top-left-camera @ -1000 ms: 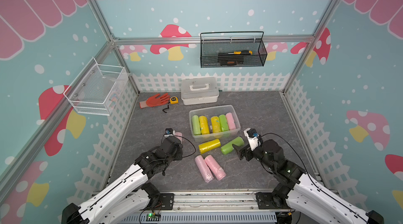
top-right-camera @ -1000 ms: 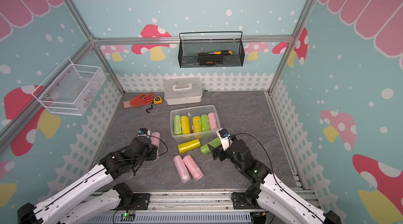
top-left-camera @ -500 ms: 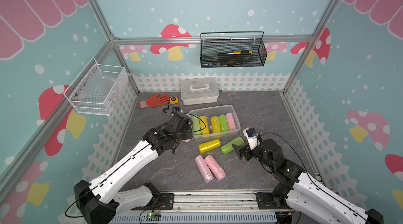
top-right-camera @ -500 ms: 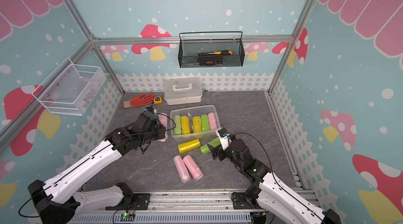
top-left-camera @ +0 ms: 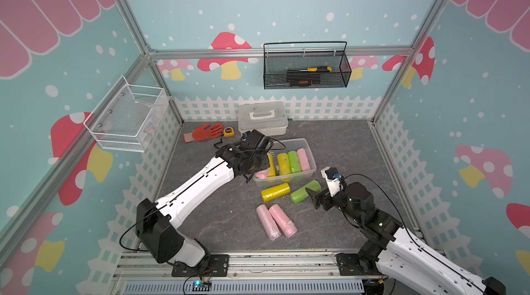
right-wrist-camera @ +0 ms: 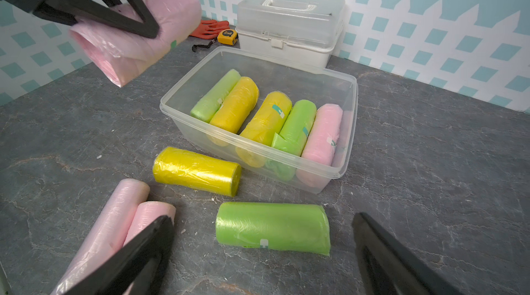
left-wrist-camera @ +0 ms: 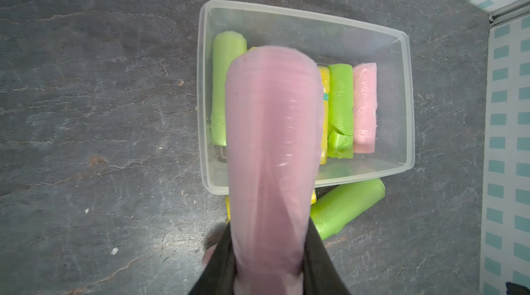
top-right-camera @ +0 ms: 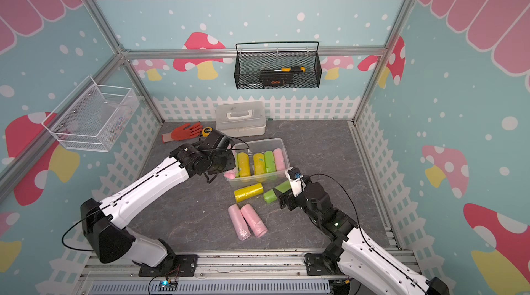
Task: Put the roll of trash bags into the storage box
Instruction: Place the roll of trash bags in the storage box.
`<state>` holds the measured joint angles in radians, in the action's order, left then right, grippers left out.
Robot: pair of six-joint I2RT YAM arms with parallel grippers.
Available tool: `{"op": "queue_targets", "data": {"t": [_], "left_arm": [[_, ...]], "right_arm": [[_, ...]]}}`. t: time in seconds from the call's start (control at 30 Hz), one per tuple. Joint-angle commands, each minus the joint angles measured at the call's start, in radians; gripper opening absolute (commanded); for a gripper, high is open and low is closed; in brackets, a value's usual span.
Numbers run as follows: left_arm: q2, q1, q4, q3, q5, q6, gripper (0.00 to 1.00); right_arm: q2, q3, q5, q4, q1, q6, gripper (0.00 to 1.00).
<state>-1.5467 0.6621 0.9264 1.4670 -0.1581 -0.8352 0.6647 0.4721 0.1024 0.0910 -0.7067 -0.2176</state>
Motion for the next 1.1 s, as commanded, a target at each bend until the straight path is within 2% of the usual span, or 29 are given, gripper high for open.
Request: {"op": "queue_targets", "data": {"t": [0.0,0.1,0.5,0.77,1.07], "left_arm": [[-0.091,0.006,-0.001,0.097,0.049,-0.014,0.0],[-0.193,0.013,0.024,0.187,0.052,0.006,0.0],[-0.45,0.028,0.022,0.371,0.037,-0.007,0.0],[-0.539,0.021,0.022,0.41,-0.036,-0.009,0.0],[-0.654,-0.012,0.017,0.428,-0.002,-0.004,0.0]], "right_arm": [[-0.011,0.019,0.021,0.015,0.001,-0.01,0.99],[-0.011,0.024,0.023,0.024,0.001,-0.009,0.99],[-0.005,0.027,0.011,0.012,0.0,-0.014,0.99],[0.002,0.031,0.008,0.011,0.0,-0.016,0.99],[-0.002,0.03,0.009,0.011,0.001,-0.015,0.99]]}}
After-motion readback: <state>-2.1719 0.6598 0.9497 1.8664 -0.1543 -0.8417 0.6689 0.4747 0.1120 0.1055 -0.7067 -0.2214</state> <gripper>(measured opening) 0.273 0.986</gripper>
